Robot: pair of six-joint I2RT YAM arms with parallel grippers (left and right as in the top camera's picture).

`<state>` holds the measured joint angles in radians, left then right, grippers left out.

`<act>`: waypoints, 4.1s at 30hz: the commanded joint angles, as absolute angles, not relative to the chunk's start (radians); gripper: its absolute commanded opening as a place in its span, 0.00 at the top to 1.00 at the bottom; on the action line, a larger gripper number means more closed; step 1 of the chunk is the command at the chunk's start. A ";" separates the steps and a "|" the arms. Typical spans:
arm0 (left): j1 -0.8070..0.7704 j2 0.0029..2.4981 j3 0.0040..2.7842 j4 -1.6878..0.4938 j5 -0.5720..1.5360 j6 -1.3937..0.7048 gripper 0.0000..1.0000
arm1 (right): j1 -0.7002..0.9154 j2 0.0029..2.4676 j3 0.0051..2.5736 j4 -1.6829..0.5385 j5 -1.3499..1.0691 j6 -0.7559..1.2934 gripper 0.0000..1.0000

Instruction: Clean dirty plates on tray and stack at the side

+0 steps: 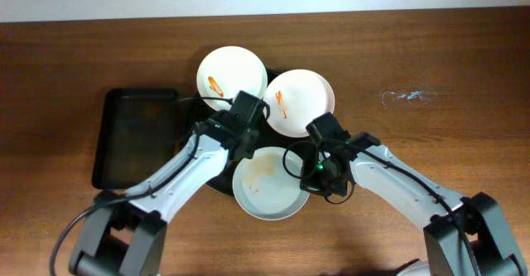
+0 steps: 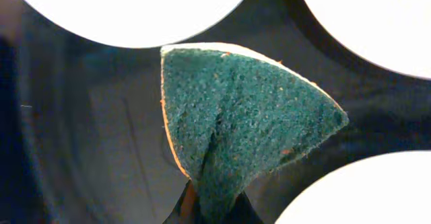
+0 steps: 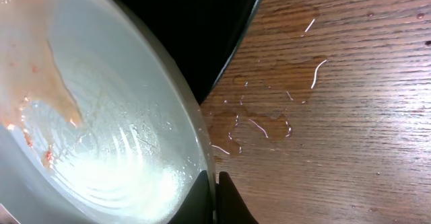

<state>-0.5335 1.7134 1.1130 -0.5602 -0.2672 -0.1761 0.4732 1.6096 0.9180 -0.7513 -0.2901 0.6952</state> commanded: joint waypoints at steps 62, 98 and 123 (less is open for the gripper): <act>-0.096 1.494 1.110 -0.763 0.722 -0.089 1.00 | 0.963 1.613 1.415 -0.655 0.714 0.331 0.96; -0.116 1.534 1.058 -0.696 0.422 -0.171 1.00 | 0.960 1.594 1.420 -0.625 0.794 0.331 0.96; -0.167 1.680 1.059 -0.786 0.709 -0.073 1.00 | 0.962 1.594 1.420 -0.625 0.794 0.331 0.96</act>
<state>-0.1940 1.6768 1.0573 -0.8303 0.7021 -0.0483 0.9573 1.6222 1.3914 -0.6273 0.7769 0.3145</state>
